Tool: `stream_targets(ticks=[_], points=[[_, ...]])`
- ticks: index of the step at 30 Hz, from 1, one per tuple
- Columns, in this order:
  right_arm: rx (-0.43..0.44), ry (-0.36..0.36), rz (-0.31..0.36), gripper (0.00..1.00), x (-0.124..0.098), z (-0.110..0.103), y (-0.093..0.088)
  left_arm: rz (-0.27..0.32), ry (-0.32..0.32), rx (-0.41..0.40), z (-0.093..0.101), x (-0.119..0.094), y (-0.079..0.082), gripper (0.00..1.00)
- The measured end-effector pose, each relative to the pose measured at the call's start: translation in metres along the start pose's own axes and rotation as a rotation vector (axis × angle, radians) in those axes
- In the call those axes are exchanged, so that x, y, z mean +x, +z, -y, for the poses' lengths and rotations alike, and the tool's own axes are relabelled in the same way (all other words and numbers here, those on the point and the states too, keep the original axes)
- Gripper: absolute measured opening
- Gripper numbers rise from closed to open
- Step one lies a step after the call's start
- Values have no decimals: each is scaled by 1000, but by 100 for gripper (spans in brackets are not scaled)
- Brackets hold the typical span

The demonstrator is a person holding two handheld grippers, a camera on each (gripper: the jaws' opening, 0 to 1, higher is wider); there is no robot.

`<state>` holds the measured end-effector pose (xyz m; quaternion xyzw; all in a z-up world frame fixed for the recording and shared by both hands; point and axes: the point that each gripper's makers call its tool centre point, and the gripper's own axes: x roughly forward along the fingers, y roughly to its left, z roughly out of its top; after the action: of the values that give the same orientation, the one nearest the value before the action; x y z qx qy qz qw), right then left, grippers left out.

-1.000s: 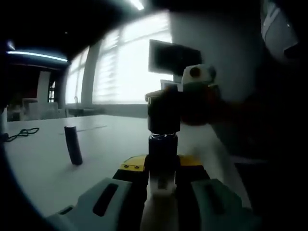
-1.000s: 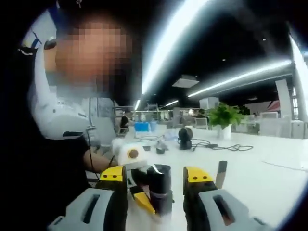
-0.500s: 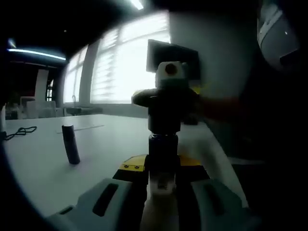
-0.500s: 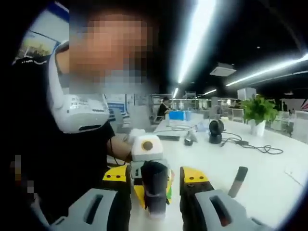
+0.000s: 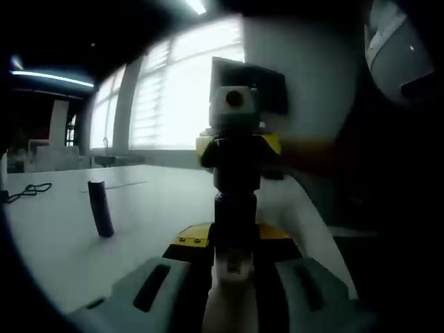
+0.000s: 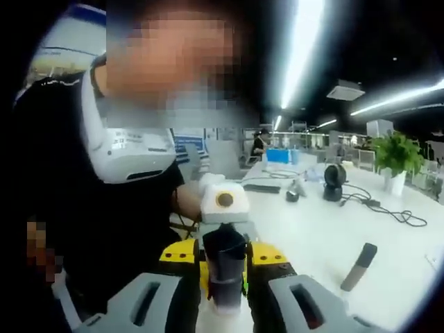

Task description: Pick up cosmetic bottle twist off cap place on table pick up cap screw tight cap place on table

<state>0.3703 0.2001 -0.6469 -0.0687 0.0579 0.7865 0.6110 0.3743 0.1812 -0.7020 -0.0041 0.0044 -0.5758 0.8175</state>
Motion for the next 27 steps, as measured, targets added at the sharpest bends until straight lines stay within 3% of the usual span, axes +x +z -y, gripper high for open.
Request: stream_targets(ticks=[9, 24, 27], points=[[20, -27, -3, 17, 2, 1, -1, 0, 1, 0, -1, 0, 0, 12], [30, -178, -16, 16, 1, 2, -1, 0, 9, 9, -2, 1, -1, 12], [36, -239, -27, 16, 4, 2, -1, 0, 12, 10, -3, 1, -1, 12]])
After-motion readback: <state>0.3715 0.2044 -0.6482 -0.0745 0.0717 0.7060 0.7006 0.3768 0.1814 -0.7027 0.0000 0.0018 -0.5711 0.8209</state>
